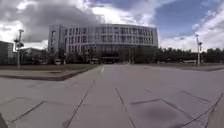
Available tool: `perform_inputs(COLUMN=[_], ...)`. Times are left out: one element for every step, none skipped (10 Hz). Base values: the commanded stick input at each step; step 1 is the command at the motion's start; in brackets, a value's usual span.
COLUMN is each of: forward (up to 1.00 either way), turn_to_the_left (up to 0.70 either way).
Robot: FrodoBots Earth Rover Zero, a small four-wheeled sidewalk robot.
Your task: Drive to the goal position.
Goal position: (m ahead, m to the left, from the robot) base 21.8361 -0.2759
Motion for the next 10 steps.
perform_inputs(forward=[0.7, 0.7, 0.7, 0.7, 0.7, 0.7, 0.7, 0.7, 0.7, 0.7], turn_to_the_left=[0.0, 0.0, 0.0, 0.0, 0.0, 0.0, 0.0, 0.0, 0.0, 0.0])
